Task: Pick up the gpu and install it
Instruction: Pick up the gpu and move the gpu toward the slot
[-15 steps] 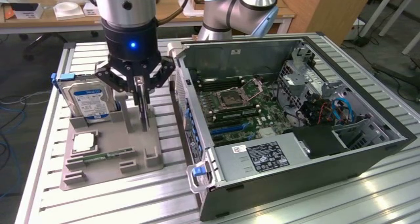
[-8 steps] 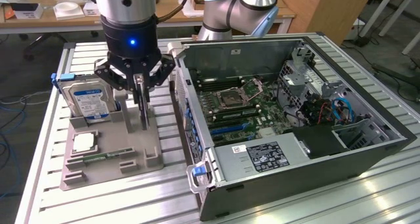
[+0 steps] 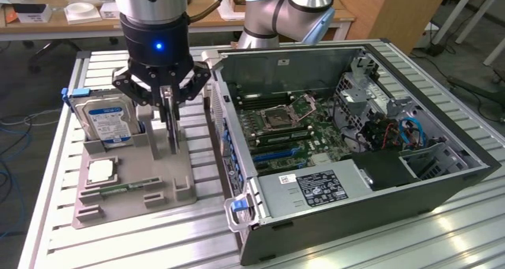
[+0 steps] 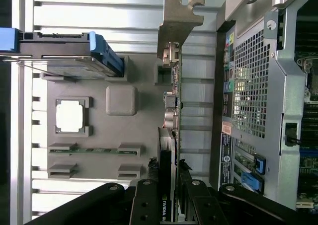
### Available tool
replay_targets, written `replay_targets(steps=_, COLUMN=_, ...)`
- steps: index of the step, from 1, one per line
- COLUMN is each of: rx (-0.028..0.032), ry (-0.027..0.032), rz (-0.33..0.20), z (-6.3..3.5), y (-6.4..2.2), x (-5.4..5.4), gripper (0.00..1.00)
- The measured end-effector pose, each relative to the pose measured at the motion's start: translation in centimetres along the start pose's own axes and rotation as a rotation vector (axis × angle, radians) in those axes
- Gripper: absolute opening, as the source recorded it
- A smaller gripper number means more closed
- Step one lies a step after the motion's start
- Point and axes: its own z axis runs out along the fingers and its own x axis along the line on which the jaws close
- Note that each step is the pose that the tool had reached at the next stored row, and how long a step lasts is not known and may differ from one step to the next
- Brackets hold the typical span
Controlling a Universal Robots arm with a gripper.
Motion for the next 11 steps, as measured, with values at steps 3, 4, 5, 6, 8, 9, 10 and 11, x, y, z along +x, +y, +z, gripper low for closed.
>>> replay_targets(steps=3, rx=0.0001, ry=0.0001, rz=0.000, z=-0.17, y=0.01, x=0.00, gripper=0.26)
replay_targets(steps=4, rx=0.0001, ry=0.0002, rz=0.000, z=-0.25, y=0.01, x=0.00, gripper=0.26)
replay_targets(steps=5, rx=0.0000, ry=0.0001, rz=0.000, z=-0.31, y=0.01, x=0.00, gripper=0.26)
replay_targets(steps=6, rx=0.0000, ry=0.0001, rz=0.000, z=-0.38, y=0.01, x=0.00, gripper=0.26)
replay_targets(steps=8, rx=0.0000, ry=0.0000, rz=0.000, z=-0.50, y=0.02, x=0.00, gripper=0.26)
replay_targets(steps=9, rx=0.0000, ry=0.0001, rz=0.000, z=-0.57, y=0.02, x=0.01, gripper=0.26)
replay_targets(steps=10, rx=0.0000, ry=0.0001, rz=0.000, z=-0.64, y=0.02, x=0.01, gripper=0.26)
replay_targets(steps=11, rx=0.0000, ry=0.0001, rz=0.000, z=-0.70, y=0.03, x=0.01, gripper=0.26)
